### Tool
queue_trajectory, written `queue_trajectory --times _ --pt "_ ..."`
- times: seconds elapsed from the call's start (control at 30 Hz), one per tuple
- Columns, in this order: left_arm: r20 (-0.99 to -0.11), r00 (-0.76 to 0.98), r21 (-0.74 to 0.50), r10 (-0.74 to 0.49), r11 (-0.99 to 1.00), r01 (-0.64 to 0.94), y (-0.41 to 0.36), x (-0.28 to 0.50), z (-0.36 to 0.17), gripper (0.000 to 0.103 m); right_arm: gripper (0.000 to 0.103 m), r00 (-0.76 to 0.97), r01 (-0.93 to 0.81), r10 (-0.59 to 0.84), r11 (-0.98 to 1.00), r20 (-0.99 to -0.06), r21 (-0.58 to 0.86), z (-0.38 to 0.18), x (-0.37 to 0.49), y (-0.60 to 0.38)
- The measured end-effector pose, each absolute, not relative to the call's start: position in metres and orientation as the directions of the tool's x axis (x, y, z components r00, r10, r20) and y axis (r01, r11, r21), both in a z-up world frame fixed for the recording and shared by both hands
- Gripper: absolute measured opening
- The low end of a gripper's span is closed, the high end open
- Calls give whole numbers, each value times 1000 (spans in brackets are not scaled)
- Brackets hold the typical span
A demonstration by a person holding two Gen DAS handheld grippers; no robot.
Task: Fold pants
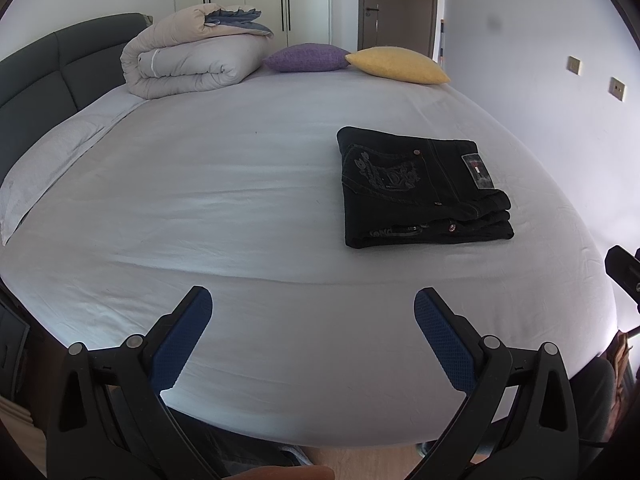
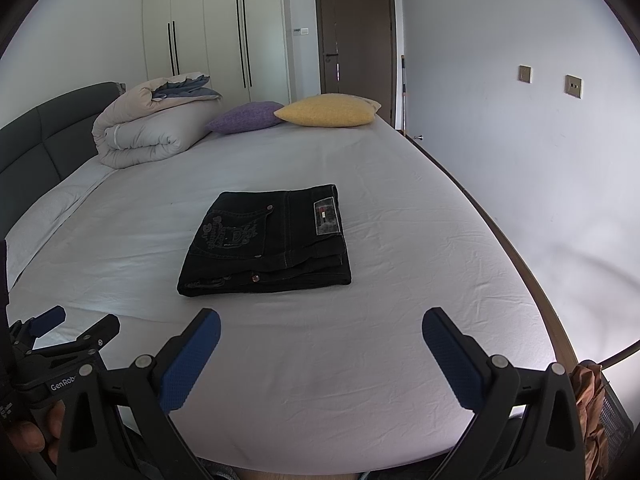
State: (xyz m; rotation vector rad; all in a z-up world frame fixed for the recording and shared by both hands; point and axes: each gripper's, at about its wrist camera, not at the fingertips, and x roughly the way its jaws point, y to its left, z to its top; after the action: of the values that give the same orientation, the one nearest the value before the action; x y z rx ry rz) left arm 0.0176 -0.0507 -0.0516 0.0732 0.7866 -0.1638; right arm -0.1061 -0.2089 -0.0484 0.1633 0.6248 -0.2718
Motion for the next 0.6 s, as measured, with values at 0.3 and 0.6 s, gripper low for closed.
queue_trajectory --times 0.3,0.6 --pt "-718 684 -4 -128 984 179 -48 18 -53 103 103 775 291 -194 954 -601 67 -50 -105 -209" --pt "-720 683 -5 -126 984 176 -45 20 -53 103 103 774 288 -188 955 -605 71 -52 -104 -211"
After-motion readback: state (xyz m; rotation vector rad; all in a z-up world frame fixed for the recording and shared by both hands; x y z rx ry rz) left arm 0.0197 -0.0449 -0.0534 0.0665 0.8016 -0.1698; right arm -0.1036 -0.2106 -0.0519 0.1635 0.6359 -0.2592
